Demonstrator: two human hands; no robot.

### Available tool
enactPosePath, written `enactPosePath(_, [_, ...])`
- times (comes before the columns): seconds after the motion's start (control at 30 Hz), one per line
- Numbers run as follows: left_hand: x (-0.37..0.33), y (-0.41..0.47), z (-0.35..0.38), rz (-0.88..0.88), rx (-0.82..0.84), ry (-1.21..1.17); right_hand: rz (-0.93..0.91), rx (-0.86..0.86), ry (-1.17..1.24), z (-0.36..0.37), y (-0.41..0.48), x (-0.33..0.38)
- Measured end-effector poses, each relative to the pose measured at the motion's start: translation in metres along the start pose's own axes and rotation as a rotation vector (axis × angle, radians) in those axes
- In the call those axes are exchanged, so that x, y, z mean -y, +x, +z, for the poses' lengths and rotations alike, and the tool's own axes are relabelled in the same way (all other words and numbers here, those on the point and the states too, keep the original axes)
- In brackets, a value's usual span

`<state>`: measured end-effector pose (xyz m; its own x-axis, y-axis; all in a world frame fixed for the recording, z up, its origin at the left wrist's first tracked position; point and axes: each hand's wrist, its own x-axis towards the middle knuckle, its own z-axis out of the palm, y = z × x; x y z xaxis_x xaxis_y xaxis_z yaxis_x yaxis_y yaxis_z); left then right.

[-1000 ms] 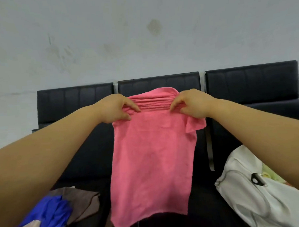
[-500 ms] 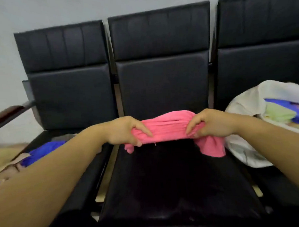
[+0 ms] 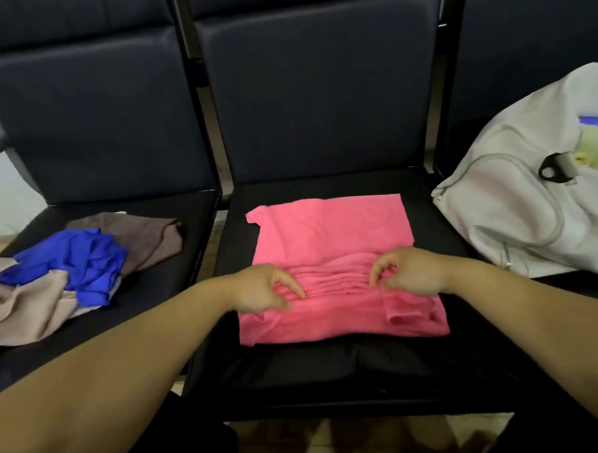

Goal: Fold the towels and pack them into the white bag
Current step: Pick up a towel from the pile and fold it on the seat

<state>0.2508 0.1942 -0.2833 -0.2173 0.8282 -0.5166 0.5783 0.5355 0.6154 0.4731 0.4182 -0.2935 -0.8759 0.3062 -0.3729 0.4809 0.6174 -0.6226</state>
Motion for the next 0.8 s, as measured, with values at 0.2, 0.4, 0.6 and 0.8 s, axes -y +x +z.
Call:
enactPosePath(0.2, [0.013,-0.013,0.003,-0.067,0.361,0.01,0.075,0.399,0.363,0.008,-0.02,-0.006])
enactPosePath(0.4, [0.013,-0.021,-0.013,0.032,0.214,-0.127,0.007,0.117,0.309,-0.007,-0.024,-0.007])
enactPosePath(0.6, [0.01,-0.015,-0.024,0.054,-0.048,0.1,0.024,-0.131,0.182,-0.016,-0.016,-0.01])
enactPosePath(0.8, [0.014,-0.003,-0.025,0.058,-0.327,0.259,0.112,-0.216,-0.069,-0.015,-0.002,-0.014])
